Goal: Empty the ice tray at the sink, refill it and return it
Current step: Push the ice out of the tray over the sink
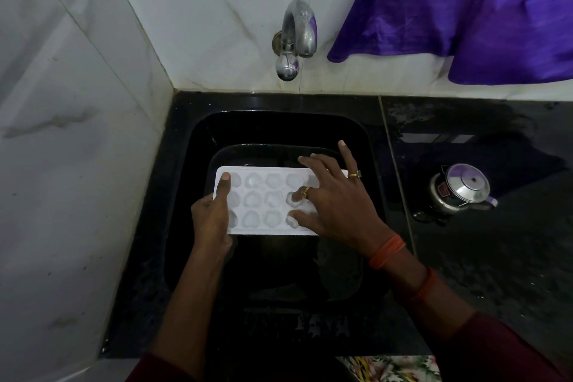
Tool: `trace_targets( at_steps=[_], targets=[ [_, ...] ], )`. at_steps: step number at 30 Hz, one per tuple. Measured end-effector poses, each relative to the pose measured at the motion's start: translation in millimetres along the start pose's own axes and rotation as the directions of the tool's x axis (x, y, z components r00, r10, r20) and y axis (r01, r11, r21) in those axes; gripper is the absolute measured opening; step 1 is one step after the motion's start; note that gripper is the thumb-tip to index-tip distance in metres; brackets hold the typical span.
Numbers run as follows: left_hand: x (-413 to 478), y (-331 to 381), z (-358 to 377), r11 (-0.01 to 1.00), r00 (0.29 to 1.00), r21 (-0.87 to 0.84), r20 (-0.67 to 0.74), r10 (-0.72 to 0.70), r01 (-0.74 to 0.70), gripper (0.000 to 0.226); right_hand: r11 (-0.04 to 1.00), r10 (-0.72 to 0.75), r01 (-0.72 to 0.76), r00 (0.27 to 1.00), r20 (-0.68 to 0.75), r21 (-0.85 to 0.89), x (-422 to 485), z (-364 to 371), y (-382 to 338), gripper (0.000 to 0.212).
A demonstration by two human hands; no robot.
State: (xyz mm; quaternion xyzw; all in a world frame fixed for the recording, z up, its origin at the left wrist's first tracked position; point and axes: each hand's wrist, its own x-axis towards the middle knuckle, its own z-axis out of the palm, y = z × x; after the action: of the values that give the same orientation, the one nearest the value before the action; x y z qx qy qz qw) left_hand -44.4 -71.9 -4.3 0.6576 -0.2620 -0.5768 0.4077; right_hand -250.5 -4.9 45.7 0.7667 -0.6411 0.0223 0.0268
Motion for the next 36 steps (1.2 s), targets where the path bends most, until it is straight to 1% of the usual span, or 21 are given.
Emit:
trace_targets(
  at_steps=[3,5,11,17,24,29,36],
  targets=[
    [0,2,2,1.0,1.0,-0.004,-0.014,0.007,-0.007,0.035,1.0,-0.001,0.002,0.997,-0.08,0.016,1,2,1,0.035],
    [0,2,2,1.0,1.0,-0.006,-0.016,0.012,-0.013,0.035,1.0,-0.011,0.012,0.994,-0.106,0.008,2,2,1,0.034],
    [2,1,1,1.0,1.0,0.002,-0.019,0.015,-0.015,0.037,0.994,-0.081,0.075,0.994,-0.077,-0.081,4,4,3,0.037],
    [4,0,1,1.0,1.0,0.004,-0.02,0.012,-0.012,0.038,0.998,-0.054,0.051,0.992,-0.112,-0.03,6,4,3,0.036],
    [8,0,1,1.0,1.0,0.017,-0.02,-0.011,0.011,0.038,0.995,-0.073,0.072,0.997,-0.018,-0.063,7,4,1,0.038],
    [8,1,2,1.0,1.0,0.011,-0.027,-0.001,0.002,0.039,0.996,-0.08,0.079,0.997,-0.016,-0.032,10,1,-3,0.033],
    [8,3,4,1.0,1.0,-0.002,-0.028,0.0,0.0,0.036,0.989,-0.086,0.095,0.993,0.076,-0.113,14,-7,-5,0.035]
  ],
)
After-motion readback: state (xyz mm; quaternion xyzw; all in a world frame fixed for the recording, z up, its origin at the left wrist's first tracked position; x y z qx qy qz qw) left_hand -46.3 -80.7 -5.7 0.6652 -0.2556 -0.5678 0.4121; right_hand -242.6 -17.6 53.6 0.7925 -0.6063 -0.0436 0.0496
